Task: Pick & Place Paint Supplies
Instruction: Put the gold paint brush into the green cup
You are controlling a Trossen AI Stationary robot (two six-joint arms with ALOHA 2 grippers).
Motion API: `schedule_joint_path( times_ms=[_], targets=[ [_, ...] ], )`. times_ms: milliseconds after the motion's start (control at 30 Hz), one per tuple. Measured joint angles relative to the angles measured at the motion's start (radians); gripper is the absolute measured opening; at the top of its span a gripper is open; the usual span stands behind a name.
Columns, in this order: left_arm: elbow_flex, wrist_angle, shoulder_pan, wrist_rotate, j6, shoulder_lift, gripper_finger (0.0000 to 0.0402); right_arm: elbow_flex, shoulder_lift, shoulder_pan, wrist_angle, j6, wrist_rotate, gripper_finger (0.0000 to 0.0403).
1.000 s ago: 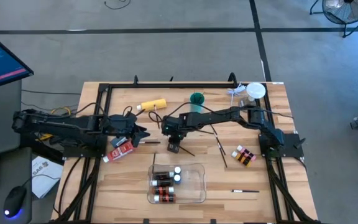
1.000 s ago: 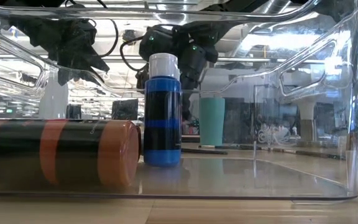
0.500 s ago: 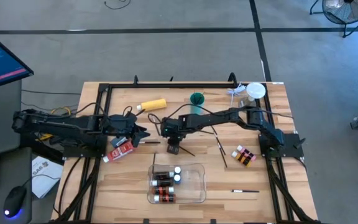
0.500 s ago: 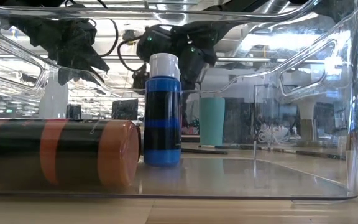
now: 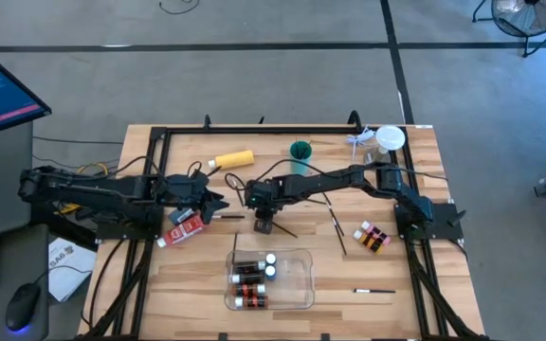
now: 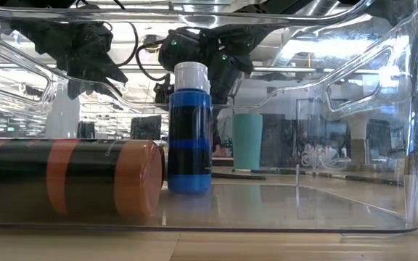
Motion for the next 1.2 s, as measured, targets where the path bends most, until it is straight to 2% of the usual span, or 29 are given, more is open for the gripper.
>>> schedule_joint_path(
  times_ms=[733, 1067, 1200],
  targets=[
    [0.000, 0.000, 0.000, 0.000, 0.007, 0.000, 0.0099, 0.003, 0.029, 0.009, 0.030, 0.001, -0.015, 0.0085],
    [0.000, 0.000, 0.000, 0.000, 0.007, 0.000, 0.0099, 0.005, 0.049, 0.010, -0.019, 0.045, -0.045, 0.0085],
    [0.000, 0.000, 0.000, 0.000, 0.007, 0.000, 0.0099, 0.005, 0.050, 0.000, -0.023, 0.046, -0.052, 0.0071]
  ],
)
